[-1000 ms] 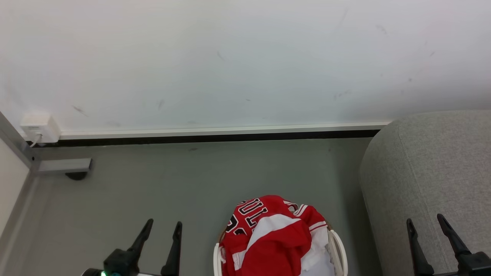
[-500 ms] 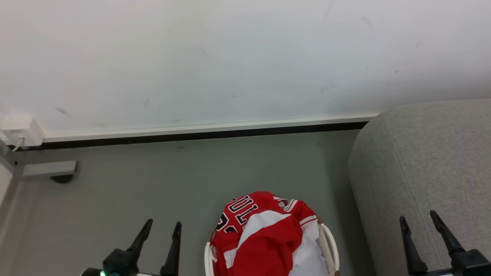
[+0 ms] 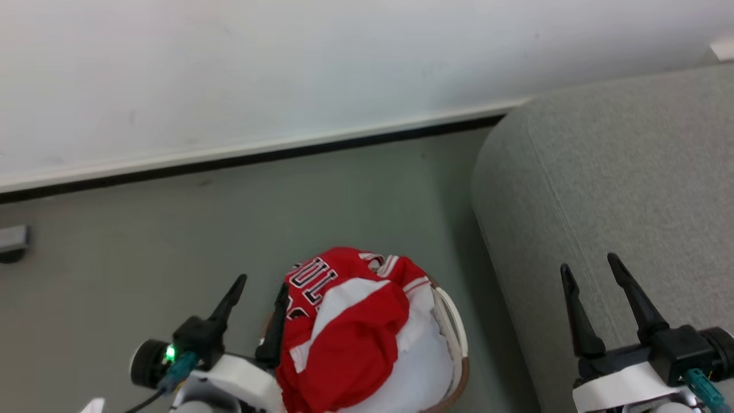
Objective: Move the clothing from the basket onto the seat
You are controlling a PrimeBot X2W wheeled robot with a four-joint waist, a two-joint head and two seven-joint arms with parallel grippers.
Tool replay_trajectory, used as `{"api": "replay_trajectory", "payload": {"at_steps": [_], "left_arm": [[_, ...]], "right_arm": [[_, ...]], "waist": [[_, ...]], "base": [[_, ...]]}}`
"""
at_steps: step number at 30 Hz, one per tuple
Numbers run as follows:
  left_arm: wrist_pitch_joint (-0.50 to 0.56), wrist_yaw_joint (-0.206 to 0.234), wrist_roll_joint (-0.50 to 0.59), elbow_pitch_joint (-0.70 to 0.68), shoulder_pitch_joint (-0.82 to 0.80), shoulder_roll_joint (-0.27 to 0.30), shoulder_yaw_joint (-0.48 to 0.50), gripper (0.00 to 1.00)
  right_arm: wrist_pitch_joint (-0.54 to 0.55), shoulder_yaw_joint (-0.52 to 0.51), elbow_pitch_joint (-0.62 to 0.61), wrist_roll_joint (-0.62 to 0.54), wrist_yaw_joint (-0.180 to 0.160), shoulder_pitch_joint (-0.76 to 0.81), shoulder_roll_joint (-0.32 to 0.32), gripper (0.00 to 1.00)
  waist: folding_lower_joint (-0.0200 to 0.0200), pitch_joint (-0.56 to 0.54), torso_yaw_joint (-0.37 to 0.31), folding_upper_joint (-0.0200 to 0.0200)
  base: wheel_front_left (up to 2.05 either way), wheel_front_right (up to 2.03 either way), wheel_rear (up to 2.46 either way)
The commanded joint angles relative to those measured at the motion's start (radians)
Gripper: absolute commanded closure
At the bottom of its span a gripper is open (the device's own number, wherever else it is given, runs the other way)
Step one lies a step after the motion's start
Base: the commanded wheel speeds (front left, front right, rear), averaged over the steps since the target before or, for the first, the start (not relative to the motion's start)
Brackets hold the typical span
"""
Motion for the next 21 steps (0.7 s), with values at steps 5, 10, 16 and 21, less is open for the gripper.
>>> {"api": "replay_trajectory", "payload": {"at_steps": [5, 10, 16, 21], "left_arm": [[-0.001, -0.006, 0.05, 0.194, -0.155, 0.026, -0.06, 0.0], [0.009, -0.008, 0.089, 0.392, -0.308, 0.04, -0.103, 0.0], [0.084, 0.007, 0.13, 0.586, -0.477, 0.06, -0.135, 0.0], [0.175, 0.057, 0.135, 0.714, -0.588, 0.074, -0.132, 0.0]], "right_arm": [[0.0, 0.013, -0.04, 0.016, -0.002, -0.057, 0.018, 0.0], [0.0, 0.023, -0.073, 0.029, -0.002, -0.103, 0.033, 0.0], [0.0, 0.035, -0.108, 0.061, -0.002, -0.155, 0.039, 0.0], [0.0, 0.042, -0.126, 0.096, -0.002, -0.179, 0.039, 0.0]], "waist": [[-0.0001, 0.155, -0.109, -0.0001], [-0.0001, 0.269, -0.154, -0.0001], [-0.0001, 0.402, -0.195, -0.0001], [-0.0001, 0.48, -0.208, -0.0001]], "base": [[0.0, 0.0, 0.0], [0.0, 0.0, 0.0], [0.0, 0.0, 0.0], [0.0, 0.0, 0.0]]}}
